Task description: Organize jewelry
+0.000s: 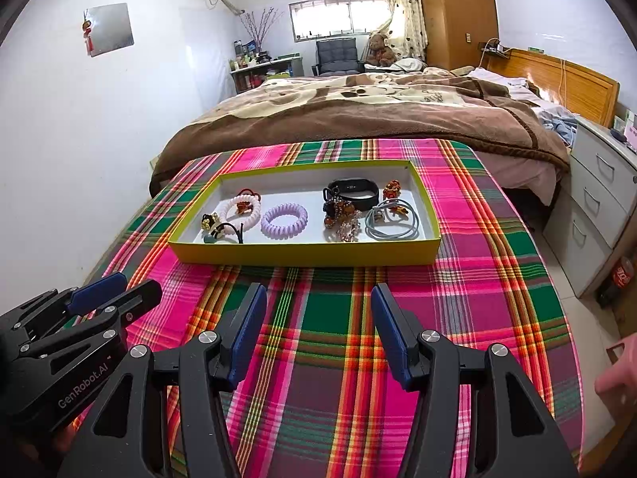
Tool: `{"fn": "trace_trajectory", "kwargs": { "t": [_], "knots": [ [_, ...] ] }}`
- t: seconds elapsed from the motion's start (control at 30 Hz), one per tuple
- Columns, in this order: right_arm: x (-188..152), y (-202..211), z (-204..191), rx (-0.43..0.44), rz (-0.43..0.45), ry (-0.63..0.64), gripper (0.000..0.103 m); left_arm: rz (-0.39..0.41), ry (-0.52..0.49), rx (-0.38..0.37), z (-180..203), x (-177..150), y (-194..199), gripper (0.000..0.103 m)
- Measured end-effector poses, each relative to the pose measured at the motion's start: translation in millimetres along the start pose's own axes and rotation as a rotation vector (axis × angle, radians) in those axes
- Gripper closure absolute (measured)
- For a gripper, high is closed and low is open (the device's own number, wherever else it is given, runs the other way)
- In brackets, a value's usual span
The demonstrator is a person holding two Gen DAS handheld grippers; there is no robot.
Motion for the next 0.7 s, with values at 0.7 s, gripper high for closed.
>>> {"fn": "trace_trajectory", "kwargs": {
  "t": [0.7],
  "knots": [
    [-0.7,-0.7,-1.0,-0.002,-0.002,0.003,0.048,-0.001,-0.001,0.004,-1.8,0.2,-1.1,0.062]
  ]
}}
Point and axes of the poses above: each gripper's, at about its wrist camera, not at the fingertips, and y roughly against the way its jaws point, z to its right, x to its top, the point moved 4 cm from there along -y, roughly the way its jaws point, and after that the axes turned 8 degrees about -y, right-handed, at the moved point
